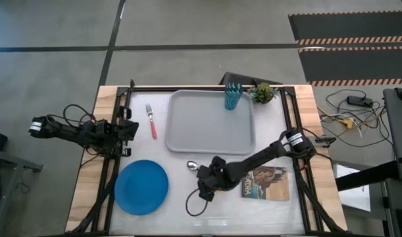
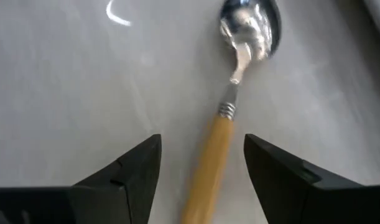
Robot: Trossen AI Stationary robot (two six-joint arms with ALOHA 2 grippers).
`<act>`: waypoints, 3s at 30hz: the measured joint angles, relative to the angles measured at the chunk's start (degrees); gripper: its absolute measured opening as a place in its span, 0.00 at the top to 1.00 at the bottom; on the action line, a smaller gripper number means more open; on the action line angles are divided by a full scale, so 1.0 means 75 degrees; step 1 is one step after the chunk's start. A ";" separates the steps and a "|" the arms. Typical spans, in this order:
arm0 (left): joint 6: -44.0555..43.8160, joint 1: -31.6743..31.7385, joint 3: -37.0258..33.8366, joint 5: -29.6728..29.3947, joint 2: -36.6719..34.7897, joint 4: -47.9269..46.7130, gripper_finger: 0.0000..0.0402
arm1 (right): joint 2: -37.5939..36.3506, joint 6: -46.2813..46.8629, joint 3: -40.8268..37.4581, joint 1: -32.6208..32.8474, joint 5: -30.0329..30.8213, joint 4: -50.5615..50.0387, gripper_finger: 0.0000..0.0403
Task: Pick and place plate/cup/fork/spoon on tray
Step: Put the yellow spoon to the left side of the tray
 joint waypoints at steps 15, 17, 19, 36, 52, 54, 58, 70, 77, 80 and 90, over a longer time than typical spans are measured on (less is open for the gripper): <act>0.0000 0.0006 0.0000 0.0000 0.0000 0.0003 0.99 | -0.0064 -0.0155 -0.2038 0.0164 0.1209 0.3025 0.69; 0.0000 0.0006 0.0000 0.0000 -0.0006 0.0003 0.99 | -0.0064 -0.0153 -0.2156 0.0156 0.1221 0.3206 0.78; 0.0000 0.0006 0.0000 0.0000 -0.0012 0.0001 0.99 | -0.0064 -0.0146 -0.2195 0.0150 0.1214 0.3272 0.86; 0.0000 0.0006 0.0000 0.0000 0.0009 -0.0003 0.99 | -0.1800 -0.0510 -0.3098 0.0184 0.0905 0.3554 0.91; -0.0133 -0.0007 0.0571 0.0344 0.1335 -0.0005 0.99 | -0.4564 -0.2995 -0.7341 -0.0030 -0.0312 1.2002 0.91; -0.0414 -0.0009 0.0815 0.0509 0.1883 -0.0002 0.99 | -0.4590 -0.3025 -0.7437 -0.0169 -0.0967 1.2400 0.91; -0.0776 -0.0041 0.1316 0.0685 0.3179 0.0014 0.99 | -0.4616 -0.2902 -0.7365 -0.0458 -0.1959 1.2904 0.91; -0.0810 -0.0649 0.3332 0.0694 0.6433 0.0044 0.99 | -0.4605 -0.3516 -0.6567 -0.0800 -0.3391 1.3130 0.91; -0.0808 -0.0761 0.4148 0.0855 0.7210 0.0061 0.99 | -0.4605 -0.3556 -0.6389 -0.0943 -0.3746 1.3104 0.91; -0.0813 -0.0761 0.4272 0.1137 0.7350 0.0228 0.97 | -0.4605 -0.3559 -0.6392 -0.0985 -0.3773 1.3074 0.91; -0.1023 -0.0761 0.4749 0.1215 0.8007 0.0776 0.67 | -0.4602 -0.3614 -0.6403 -0.1187 -0.3741 1.3058 0.91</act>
